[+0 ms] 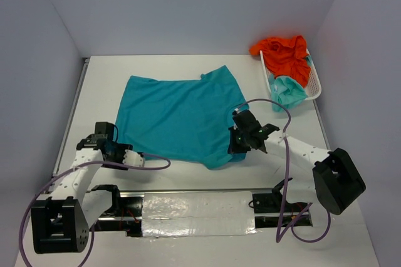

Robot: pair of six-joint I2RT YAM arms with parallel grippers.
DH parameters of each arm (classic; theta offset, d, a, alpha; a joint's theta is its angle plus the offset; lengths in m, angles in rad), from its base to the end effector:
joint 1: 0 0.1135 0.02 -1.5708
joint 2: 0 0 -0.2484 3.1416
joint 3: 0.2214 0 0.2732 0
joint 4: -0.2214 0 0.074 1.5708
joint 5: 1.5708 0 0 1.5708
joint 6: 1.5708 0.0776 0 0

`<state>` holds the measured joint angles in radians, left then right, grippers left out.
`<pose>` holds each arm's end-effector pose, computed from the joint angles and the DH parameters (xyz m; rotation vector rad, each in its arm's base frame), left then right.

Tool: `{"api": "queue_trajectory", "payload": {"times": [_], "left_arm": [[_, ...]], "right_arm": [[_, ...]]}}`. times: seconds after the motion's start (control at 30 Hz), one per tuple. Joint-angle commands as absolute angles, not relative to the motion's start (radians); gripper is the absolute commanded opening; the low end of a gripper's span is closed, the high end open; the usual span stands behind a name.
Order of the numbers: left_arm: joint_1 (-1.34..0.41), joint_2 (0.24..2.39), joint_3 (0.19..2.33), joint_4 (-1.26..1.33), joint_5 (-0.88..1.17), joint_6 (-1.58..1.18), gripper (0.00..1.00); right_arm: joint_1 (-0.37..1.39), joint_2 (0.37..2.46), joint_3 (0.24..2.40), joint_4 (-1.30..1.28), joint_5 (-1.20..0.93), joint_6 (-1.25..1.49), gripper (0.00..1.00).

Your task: Fold and stack the t-shirts

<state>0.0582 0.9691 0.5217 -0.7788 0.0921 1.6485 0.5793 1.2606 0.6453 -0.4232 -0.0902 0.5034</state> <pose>0.1968 0.0043 0.1147 2.0383 1.9670 0.2856 0.2248 0.1554 0.1148 -0.1351 2.6870 0.4820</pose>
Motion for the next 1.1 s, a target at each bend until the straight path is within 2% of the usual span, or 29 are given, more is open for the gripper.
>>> {"api": "queue_trajectory", "payload": {"times": [0.0, 0.27, 0.37, 0.4, 0.43, 0.6, 0.7, 0.8, 1.07], "left_arm": [[0.057, 1.008, 0.471, -0.747, 0.086, 1.638, 0.58], [0.052, 1.104, 0.445, -0.591, 0.092, 1.513, 0.49], [0.049, 1.115, 0.405, -0.463, 0.08, 1.438, 0.29], [0.049, 1.118, 0.403, -0.448, 0.081, 1.416, 0.09], [0.049, 1.118, 0.408, -0.443, 0.081, 1.393, 0.0], [0.051, 1.089, 0.517, -0.523, 0.129, 1.296, 0.0], [0.051, 1.14, 0.729, -0.636, 0.161, 1.238, 0.0], [0.051, 1.251, 0.883, -0.739, 0.187, 1.181, 0.0], [0.051, 1.544, 1.167, -0.811, 0.203, 1.051, 0.0]], "right_arm": [[0.572, 1.266, 0.698, -0.433, -0.077, 0.489, 0.0], [0.572, 1.267, 0.69, -0.428, -0.077, 0.505, 0.0], [0.571, 1.264, 0.684, -0.417, -0.078, 0.52, 0.0], [0.569, 1.264, 0.687, -0.42, -0.077, 0.522, 0.0], [0.569, 1.264, 0.692, -0.423, -0.074, 0.522, 0.0], [0.517, 1.253, 0.761, -0.471, -0.066, 0.499, 0.0], [0.459, 1.25, 0.83, -0.492, -0.067, 0.47, 0.0], [0.434, 1.275, 0.897, -0.495, -0.046, 0.436, 0.0], [0.361, 1.423, 1.011, -0.468, -0.044, 0.364, 0.0]]}}
